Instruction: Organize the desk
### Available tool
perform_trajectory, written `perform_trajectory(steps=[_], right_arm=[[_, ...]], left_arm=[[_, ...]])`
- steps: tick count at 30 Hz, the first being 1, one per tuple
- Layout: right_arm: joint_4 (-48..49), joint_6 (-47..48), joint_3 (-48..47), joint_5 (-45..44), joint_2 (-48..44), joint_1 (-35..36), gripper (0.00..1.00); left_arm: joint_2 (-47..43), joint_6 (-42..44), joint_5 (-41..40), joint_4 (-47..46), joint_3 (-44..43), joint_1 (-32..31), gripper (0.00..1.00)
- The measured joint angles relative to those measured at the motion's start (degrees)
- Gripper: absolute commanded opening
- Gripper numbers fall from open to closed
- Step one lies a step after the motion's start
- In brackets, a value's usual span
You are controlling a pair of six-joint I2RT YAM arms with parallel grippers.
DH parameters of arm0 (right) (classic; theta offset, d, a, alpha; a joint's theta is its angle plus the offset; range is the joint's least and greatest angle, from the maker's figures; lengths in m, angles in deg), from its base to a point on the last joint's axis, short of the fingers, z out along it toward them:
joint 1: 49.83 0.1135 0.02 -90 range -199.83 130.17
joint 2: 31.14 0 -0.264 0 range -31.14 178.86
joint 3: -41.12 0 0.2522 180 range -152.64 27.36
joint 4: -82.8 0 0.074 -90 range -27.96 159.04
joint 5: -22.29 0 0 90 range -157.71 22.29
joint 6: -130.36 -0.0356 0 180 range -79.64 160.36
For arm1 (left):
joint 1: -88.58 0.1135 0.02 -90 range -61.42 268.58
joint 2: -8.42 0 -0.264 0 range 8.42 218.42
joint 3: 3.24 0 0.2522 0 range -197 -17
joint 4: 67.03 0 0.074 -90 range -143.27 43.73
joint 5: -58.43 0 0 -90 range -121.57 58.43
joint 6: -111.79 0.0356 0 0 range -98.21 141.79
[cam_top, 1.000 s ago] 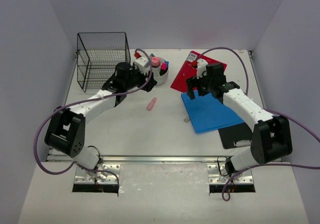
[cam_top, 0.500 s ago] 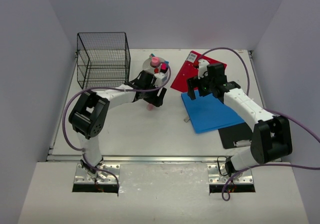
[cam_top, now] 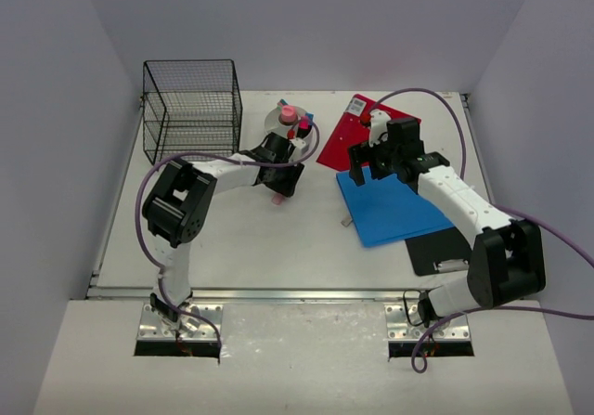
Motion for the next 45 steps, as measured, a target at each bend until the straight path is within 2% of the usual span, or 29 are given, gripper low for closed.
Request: perform_trajectory(steps=[2, 4, 5, 8, 11, 15, 17, 19, 24, 29, 34, 45], right_arm=[[-0.03, 0.03, 0.02, 0.28, -0.06, -0.08, 0.96], [-0.13, 0.03, 0.02, 0.49, -0.15, -0.08, 0.96], [-0.22, 0.03, 0.05, 0.57, -0.23, -0.08, 0.96], [-0.24, 0.03, 0.07, 0.71, -0.33, -0.08, 0.96], [-0.42, 0.03, 0.09, 0.87, -0.35, -0.08, 0.96], [-0.81, 0.03, 0.11, 0.94, -0.35, -0.08, 0.96], [-0.85, 0.03, 0.11, 0.95, -0.35, -0.08, 0.97], [-0.87, 0.03, 0.11, 0.95, -0.35, -0.08, 0.97], [-0.86, 0.02, 0.11, 0.98, -0.35, -0.08, 0.97], [-0.84, 0.03, 0.09, 1.04, -0.31, -0.08, 0.97], [-0.86, 0.06, 0.09, 1.00, -0.07, -0.08, 0.97], [-1.23, 0.03, -1.52, 0.89, 2.68, -0.08, 0.97]], left_arm=[[0.00, 0.41, -0.05, 0.48, -0.02, 0.00, 0.17], [-0.02, 0.54, 0.05, 0.90, -0.02, 0.00, 0.12], [-0.12, 0.79, 0.23, 1.11, -0.02, 0.00, 0.03], [-0.85, 1.29, 1.17, 1.92, 0.39, 0.00, 0.00], [-6.40, 1.38, 5.17, -0.27, 5.39, 0.53, 0.00], [-22.32, -0.93, 8.19, -9.35, 15.29, 1.28, 0.00], [-27.37, -2.24, 8.60, -14.44, 15.59, 1.53, 0.00], [-28.61, -3.38, 8.11, -18.56, 13.38, 1.60, 0.00], [-24.96, -5.38, 5.73, -27.56, 9.09, 2.80, 0.00], [-20.98, -4.88, 5.99, -44.90, 14.78, 6.06, 0.00], [-13.06, -6.85, 8.44, -58.55, 15.65, 9.35, 0.00], [-3.53, -2.49, 11.88, -78.68, 15.65, 11.19, 0.00]])
